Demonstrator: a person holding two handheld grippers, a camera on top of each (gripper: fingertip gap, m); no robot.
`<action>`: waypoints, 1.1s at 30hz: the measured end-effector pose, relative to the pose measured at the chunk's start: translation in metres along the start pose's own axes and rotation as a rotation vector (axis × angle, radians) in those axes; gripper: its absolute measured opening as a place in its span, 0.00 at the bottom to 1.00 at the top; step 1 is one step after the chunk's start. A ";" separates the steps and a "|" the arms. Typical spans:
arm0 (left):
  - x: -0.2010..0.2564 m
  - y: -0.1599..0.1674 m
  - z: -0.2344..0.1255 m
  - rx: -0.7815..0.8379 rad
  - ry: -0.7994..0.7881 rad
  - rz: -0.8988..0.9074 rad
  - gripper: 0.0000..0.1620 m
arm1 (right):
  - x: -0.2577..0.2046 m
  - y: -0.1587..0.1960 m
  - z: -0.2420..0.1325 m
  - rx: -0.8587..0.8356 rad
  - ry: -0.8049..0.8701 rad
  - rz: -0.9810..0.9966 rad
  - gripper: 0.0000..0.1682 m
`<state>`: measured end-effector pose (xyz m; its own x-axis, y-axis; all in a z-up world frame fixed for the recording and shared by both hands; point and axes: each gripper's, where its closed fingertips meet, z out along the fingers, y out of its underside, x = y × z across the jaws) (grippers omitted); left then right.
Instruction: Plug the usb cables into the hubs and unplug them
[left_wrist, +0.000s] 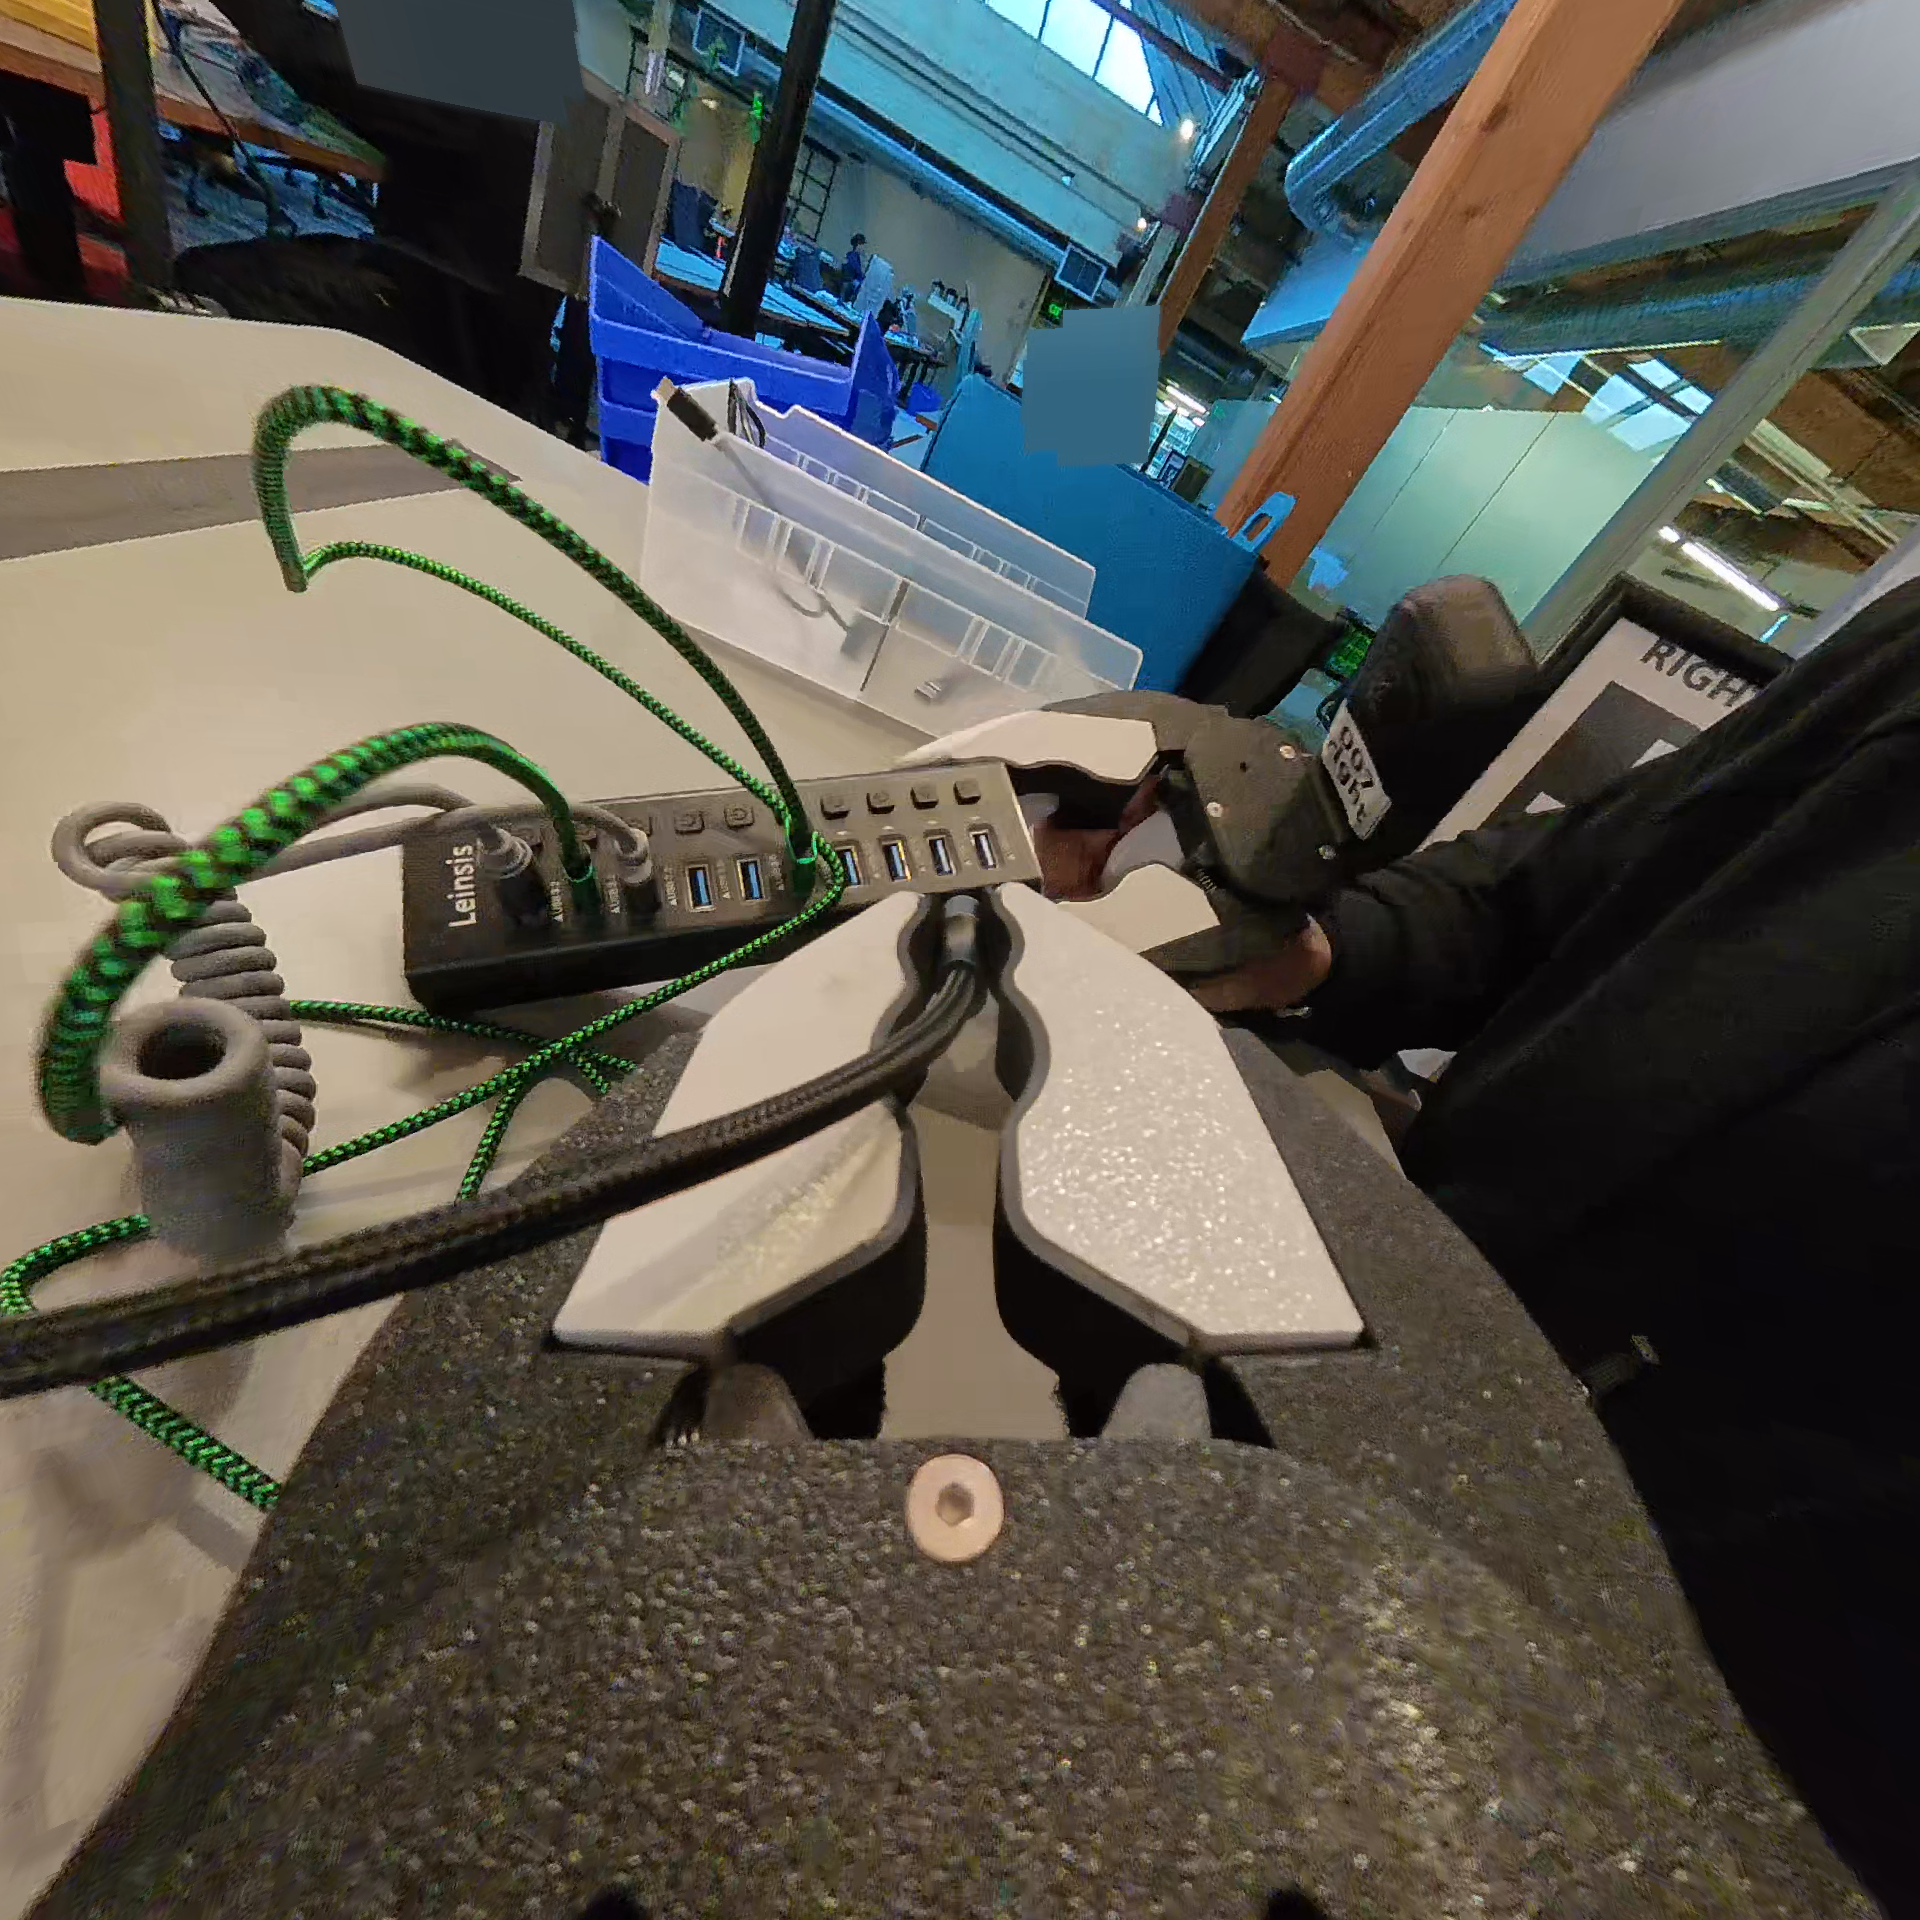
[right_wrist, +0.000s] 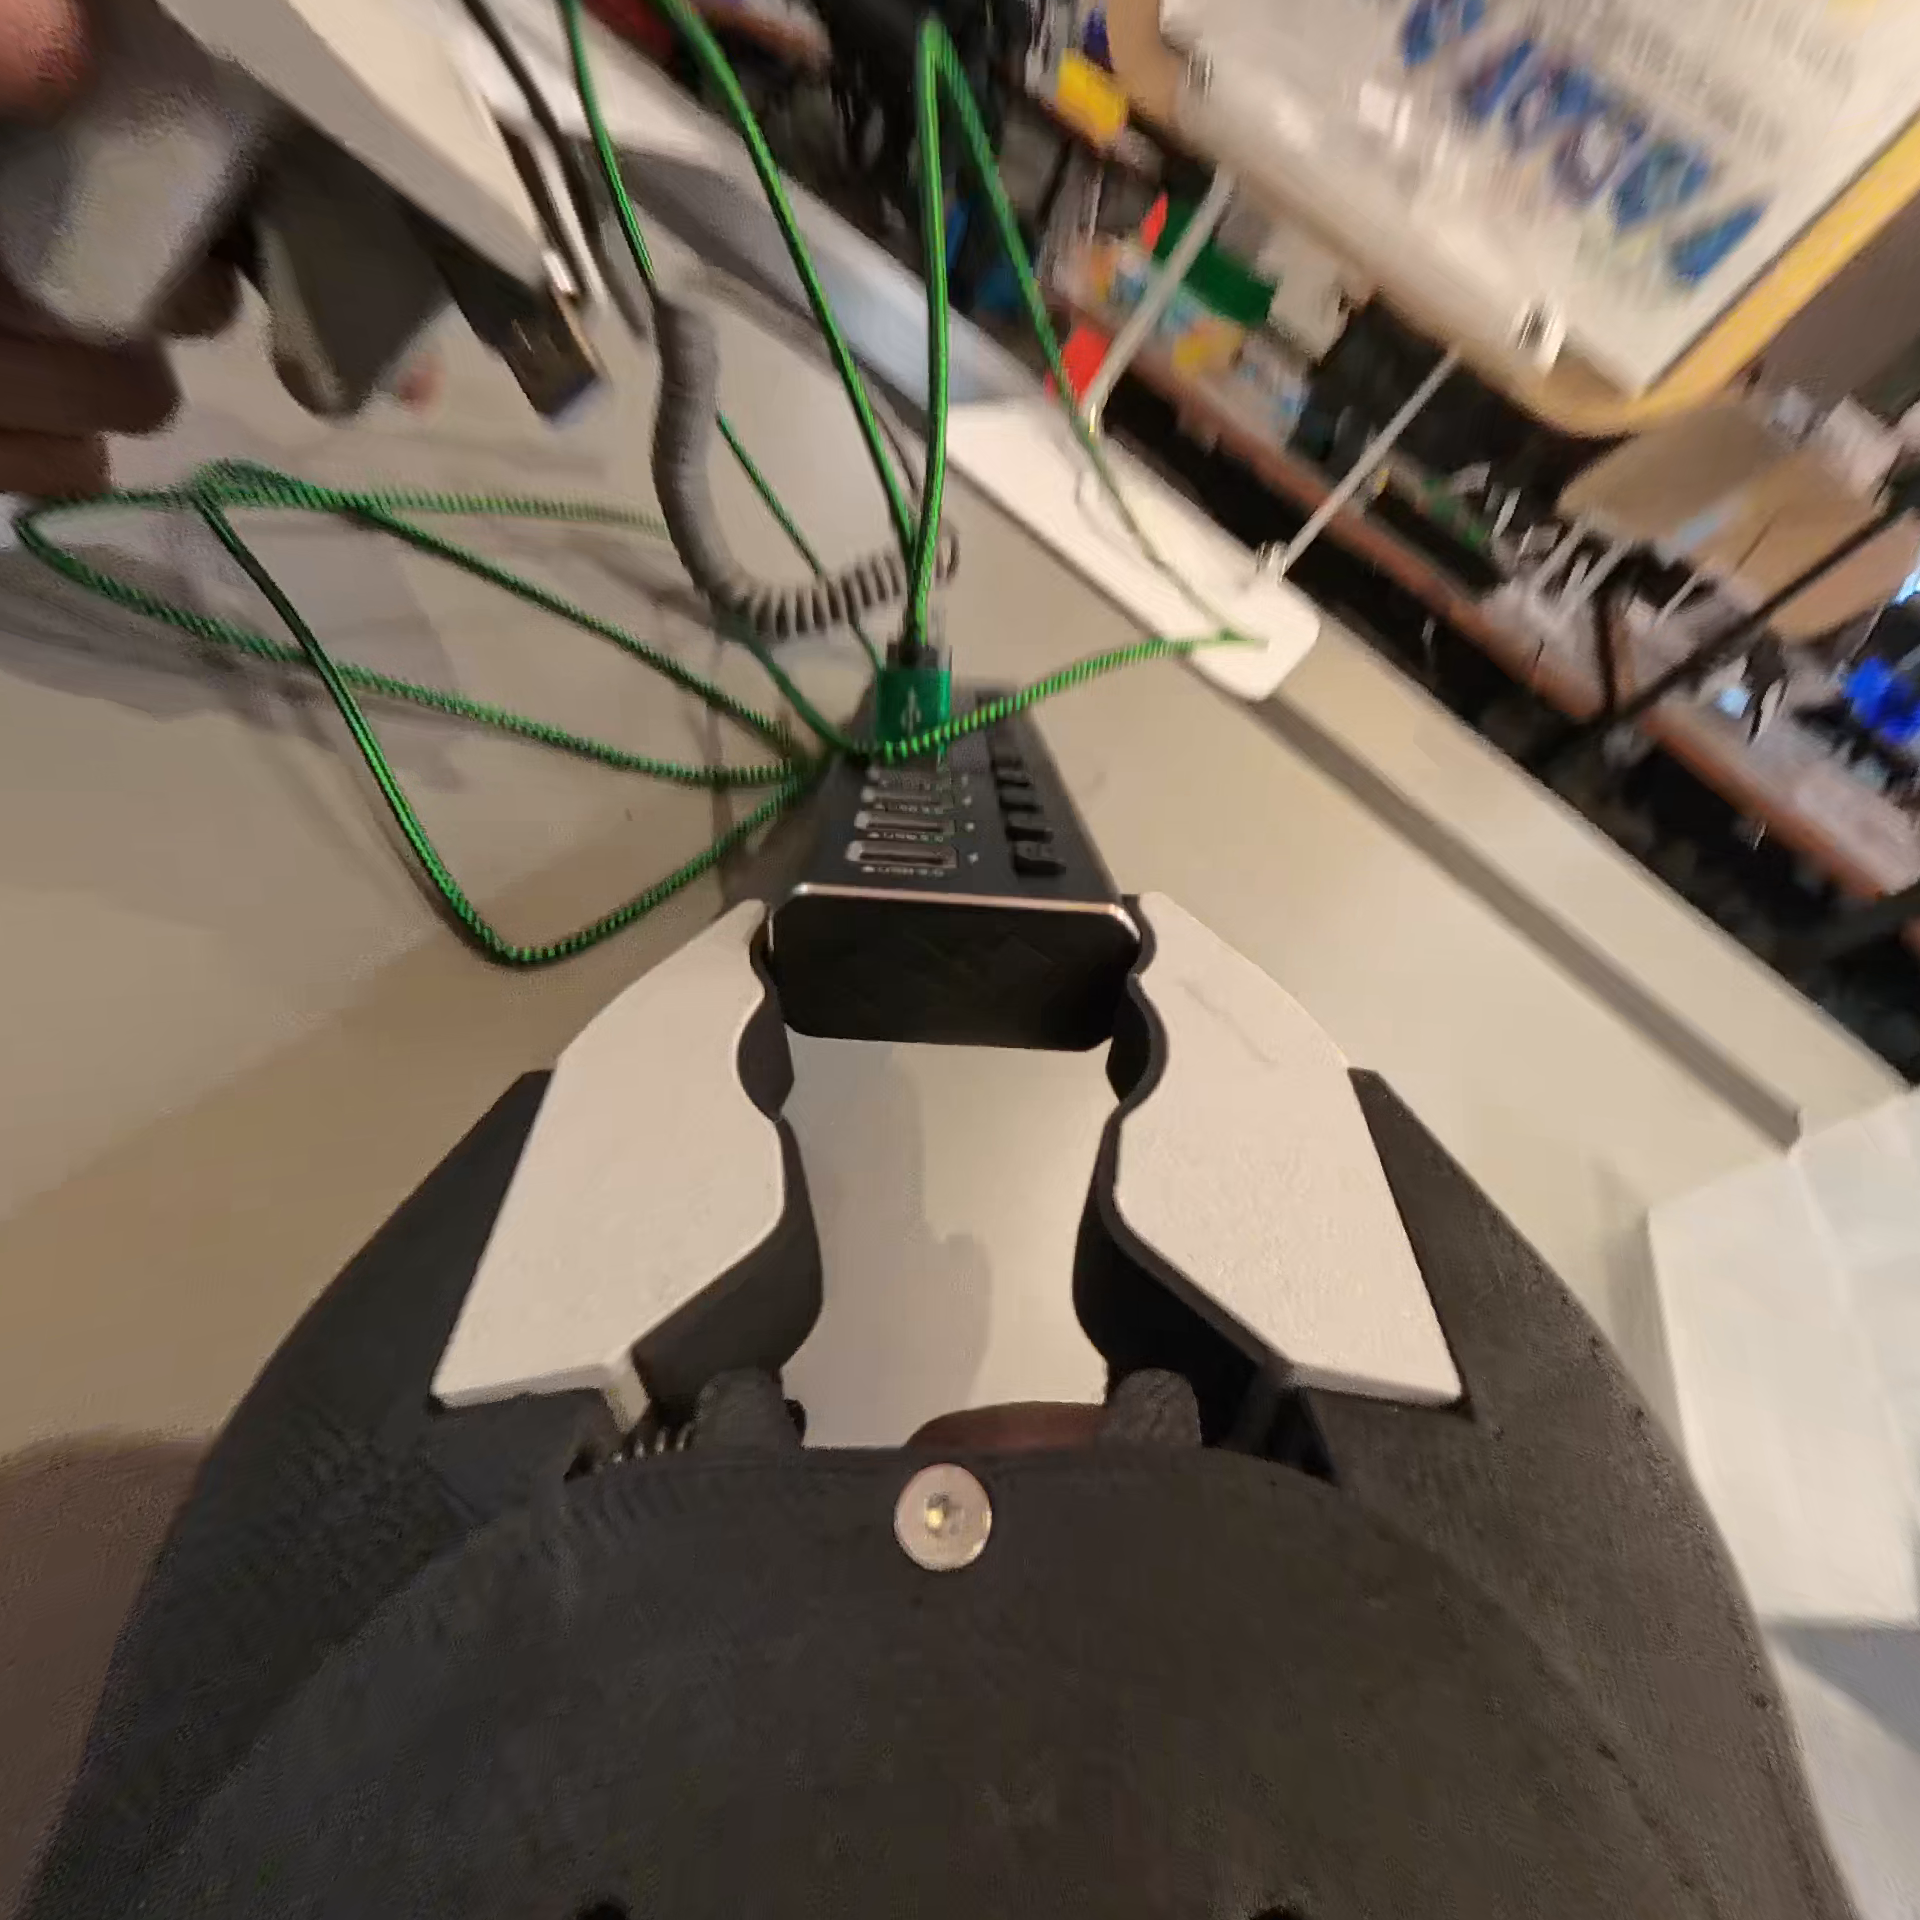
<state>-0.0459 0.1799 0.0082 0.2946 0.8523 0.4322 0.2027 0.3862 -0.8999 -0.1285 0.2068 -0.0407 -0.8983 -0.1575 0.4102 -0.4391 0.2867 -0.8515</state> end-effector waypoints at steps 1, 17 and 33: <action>0.002 0.000 0.001 0.002 0.011 0.007 0.05 | 0.000 0.011 0.000 -0.065 -0.007 0.021 0.35; 0.015 0.036 0.012 -0.198 -0.046 0.171 0.05 | -0.018 0.057 -0.016 -0.386 -0.286 0.294 0.40; 0.065 0.026 0.020 -0.073 0.167 0.305 0.05 | -0.074 -0.058 -0.049 0.191 -0.636 0.371 0.15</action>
<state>-0.0397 0.2524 0.0119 0.4996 0.8527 0.1529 0.1462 0.0909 -0.9851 -0.0373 0.2485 -0.0053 -0.7785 -0.6136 -0.1323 -0.0477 0.2679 -0.9623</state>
